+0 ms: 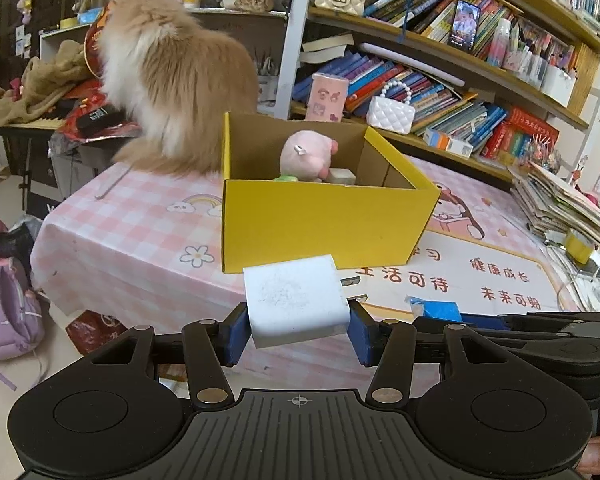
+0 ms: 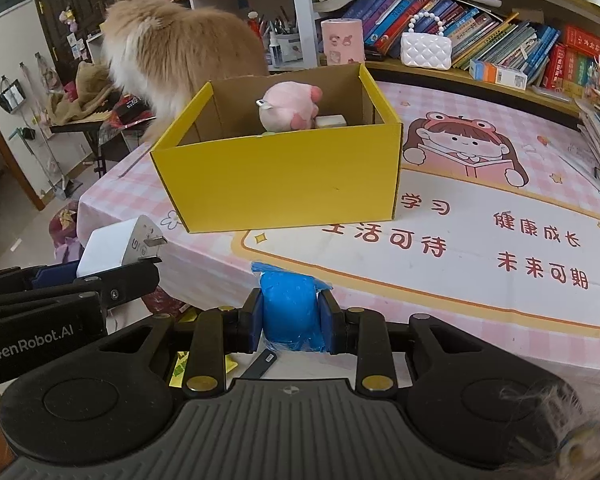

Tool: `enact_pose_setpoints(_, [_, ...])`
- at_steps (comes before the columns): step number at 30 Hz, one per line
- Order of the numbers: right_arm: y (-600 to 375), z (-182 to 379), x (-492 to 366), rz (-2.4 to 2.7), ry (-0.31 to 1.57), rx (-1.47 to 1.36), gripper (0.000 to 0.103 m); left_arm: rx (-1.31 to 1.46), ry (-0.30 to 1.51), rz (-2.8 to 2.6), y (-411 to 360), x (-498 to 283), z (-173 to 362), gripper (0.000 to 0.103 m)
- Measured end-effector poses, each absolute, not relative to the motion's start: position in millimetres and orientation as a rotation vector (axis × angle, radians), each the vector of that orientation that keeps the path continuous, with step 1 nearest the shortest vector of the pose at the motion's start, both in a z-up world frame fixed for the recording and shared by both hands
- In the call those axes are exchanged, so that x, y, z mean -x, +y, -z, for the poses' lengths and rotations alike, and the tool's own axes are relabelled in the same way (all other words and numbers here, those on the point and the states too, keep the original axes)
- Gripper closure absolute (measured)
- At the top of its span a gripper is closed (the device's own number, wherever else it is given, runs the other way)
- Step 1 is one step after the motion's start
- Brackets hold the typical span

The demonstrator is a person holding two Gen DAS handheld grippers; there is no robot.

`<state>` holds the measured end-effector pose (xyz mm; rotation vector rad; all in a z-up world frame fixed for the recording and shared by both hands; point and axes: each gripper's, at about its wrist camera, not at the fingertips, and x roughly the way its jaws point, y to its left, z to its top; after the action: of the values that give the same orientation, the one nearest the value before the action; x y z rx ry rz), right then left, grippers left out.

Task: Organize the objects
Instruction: 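Lift and carry the held charger and blue block over the yellow box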

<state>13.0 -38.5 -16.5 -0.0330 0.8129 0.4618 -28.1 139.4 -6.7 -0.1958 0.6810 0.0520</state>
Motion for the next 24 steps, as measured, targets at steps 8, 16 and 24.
enact_pose_setpoints(8, [-33,17,-22,-0.461,0.818,0.049,0.076,0.202,0.673,-0.065,144,21,7,0.053])
enact_pose_setpoints(16, [-30,0,-52,-0.468,0.699,0.041,0.076,0.146,0.597,-0.093,144,-1,-12,0.053])
enact_pose_setpoints(24, [-22,-24,-112,-0.486,0.586,0.075,0.076,0.112,0.538,-0.130,144,-51,-29,0.053])
